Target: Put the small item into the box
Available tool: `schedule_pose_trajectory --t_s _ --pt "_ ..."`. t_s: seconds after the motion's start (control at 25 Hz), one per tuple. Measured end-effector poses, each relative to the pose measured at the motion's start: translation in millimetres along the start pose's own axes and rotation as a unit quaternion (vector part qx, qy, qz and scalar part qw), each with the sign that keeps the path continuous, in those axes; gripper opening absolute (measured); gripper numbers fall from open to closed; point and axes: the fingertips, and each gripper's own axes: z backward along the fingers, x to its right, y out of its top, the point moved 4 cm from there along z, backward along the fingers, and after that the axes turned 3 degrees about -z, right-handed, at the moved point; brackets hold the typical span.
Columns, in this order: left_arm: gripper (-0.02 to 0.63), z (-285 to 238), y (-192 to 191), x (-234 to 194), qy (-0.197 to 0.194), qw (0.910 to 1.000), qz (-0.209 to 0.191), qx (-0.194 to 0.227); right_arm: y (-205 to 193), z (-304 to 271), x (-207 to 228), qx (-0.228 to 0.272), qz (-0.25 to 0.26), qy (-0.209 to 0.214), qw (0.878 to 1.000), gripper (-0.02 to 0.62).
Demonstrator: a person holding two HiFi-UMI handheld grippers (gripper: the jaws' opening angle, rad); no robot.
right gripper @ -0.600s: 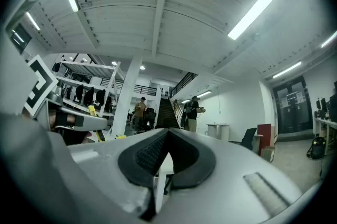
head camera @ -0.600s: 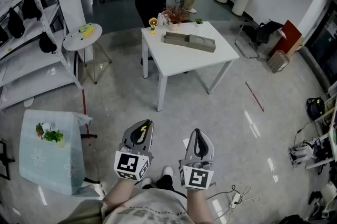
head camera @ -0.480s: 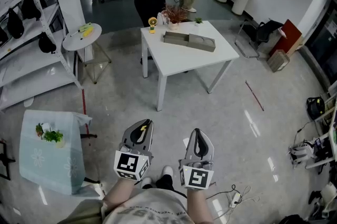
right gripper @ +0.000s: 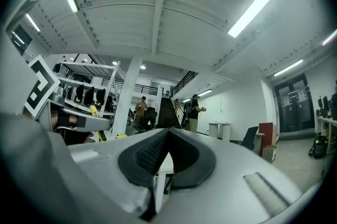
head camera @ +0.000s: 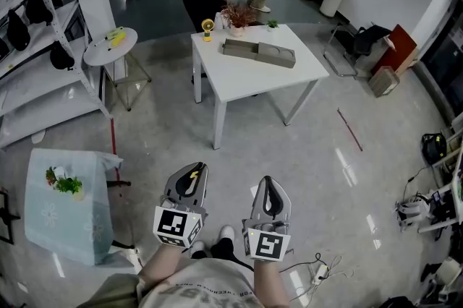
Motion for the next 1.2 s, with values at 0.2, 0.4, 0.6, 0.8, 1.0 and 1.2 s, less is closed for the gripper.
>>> schedule_pose_trajectory --t_s 0.2,0.4,0.6,0.8,1.0,1.2 --pt "0.029 -13.9 -2.3 3.8 0.009 0.9999 0.001 -0.007 -2.7 -9.8 12.8 0.012 -0.041 0.034 0.999 0.0" --pt "0.031 -33.4 -0.9 10.1 0.02 0.9998 0.001 -0.007 -13.5 -24.9 35.4 -0.005 -0.057 0.047 0.997 0.253" --pt "0.031 -58.7 0.1 21.0 0.031 0.9995 0.003 -0.006 -17.5 -39.1 59.9 -0.008 -0.053 0.06 0.997 0.253" --pt "0.031 -82.9 2.6 34.2 0.041 0.9991 0.001 -0.001 -20.5 -53.4 85.4 -0.005 -0.054 0.075 0.996 0.253" --pt "0.031 -94.1 -1.4 44.4 0.051 0.9987 -0.004 -0.005 -29.8 -59.3 106.8 -0.007 -0.061 0.08 0.995 0.253" --pt "0.031 -104.0 -3.1 44.2 0.057 0.9983 -0.004 -0.014 -35.2 -66.0 118.3 -0.016 -0.067 0.082 0.994 0.253"
